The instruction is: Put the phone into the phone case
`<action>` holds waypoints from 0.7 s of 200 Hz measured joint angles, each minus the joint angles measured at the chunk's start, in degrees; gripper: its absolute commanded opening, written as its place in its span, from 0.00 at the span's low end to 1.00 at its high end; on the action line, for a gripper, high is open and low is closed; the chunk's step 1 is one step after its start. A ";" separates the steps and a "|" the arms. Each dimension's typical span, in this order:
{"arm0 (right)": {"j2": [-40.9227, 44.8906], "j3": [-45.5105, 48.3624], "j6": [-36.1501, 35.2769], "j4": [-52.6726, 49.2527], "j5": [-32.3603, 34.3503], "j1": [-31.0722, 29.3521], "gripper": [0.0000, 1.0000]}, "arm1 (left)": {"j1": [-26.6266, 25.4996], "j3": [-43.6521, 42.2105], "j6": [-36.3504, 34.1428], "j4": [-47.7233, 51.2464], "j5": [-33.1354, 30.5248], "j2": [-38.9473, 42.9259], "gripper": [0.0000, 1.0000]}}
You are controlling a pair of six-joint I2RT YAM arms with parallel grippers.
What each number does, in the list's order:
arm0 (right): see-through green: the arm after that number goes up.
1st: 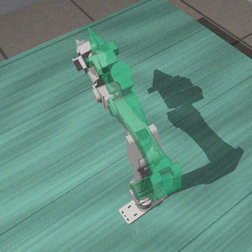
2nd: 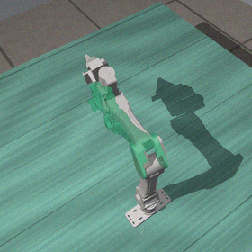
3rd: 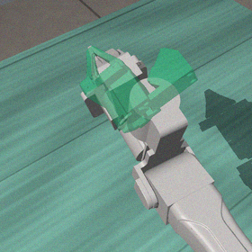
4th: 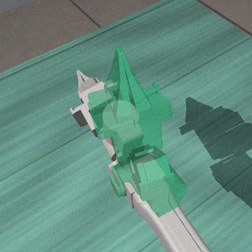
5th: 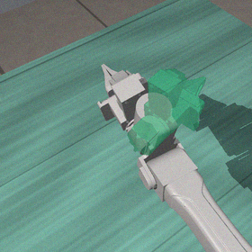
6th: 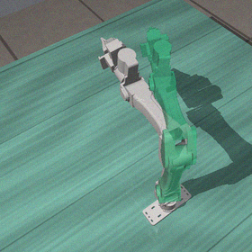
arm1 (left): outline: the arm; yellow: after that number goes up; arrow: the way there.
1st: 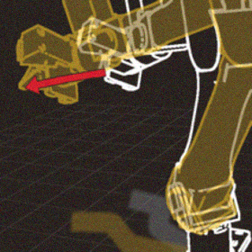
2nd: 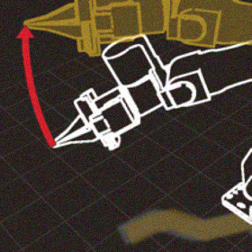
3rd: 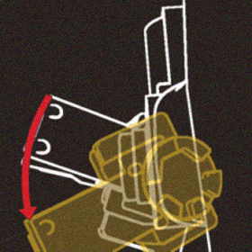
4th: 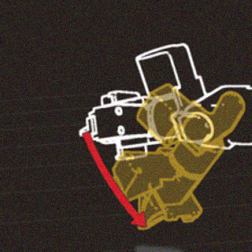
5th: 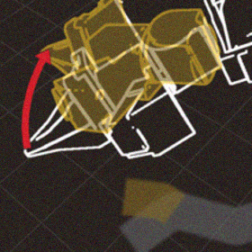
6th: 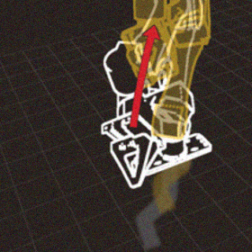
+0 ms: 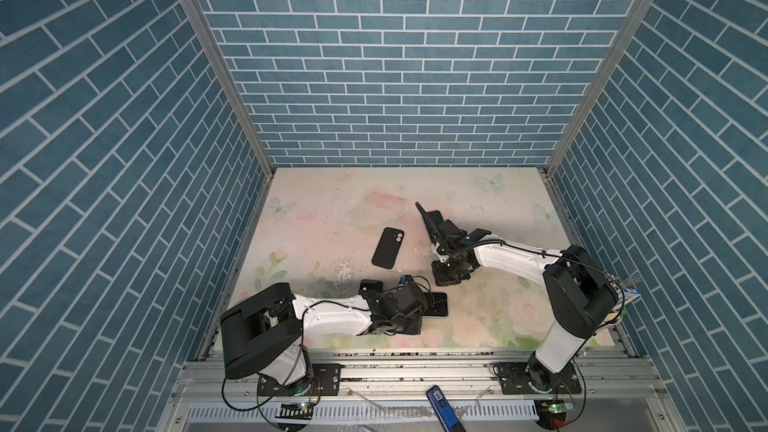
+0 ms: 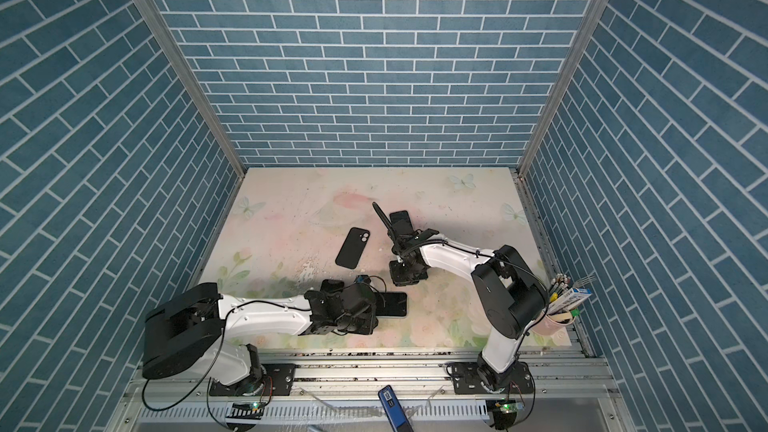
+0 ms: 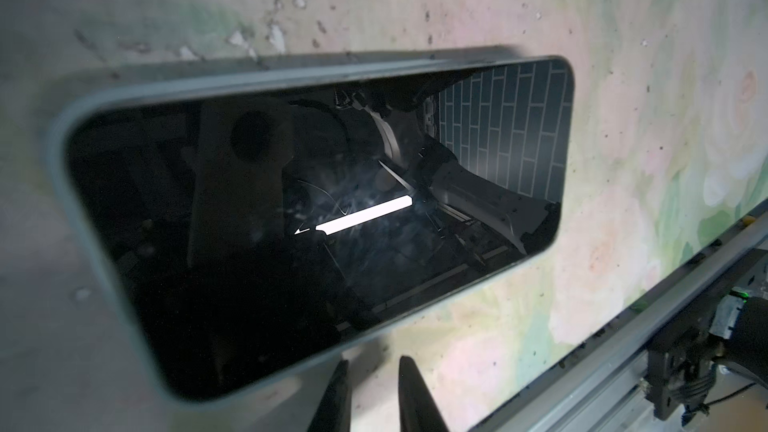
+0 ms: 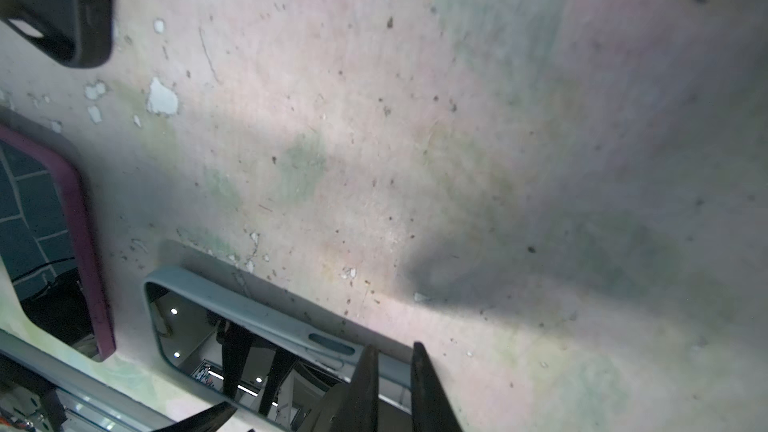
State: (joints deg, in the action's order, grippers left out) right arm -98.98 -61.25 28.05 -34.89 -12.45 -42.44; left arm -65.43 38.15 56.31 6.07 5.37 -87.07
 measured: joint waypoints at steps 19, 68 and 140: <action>0.04 2.45 0.13 0.94 -1.20 0.00 0.16 | 0.13 0.72 -0.09 -0.83 0.26 -1.09 0.24; 2.78 7.48 0.70 4.46 -2.78 0.00 0.15 | 2.60 2.58 -1.44 -1.27 4.20 -3.26 0.24; 9.79 16.15 6.62 10.51 -2.51 -1.88 0.14 | 7.19 6.25 -4.55 1.36 11.50 -6.56 0.24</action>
State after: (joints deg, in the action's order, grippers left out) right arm -89.19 -45.10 34.68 -24.38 -14.96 -44.31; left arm -58.24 44.40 51.77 7.42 16.86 -93.62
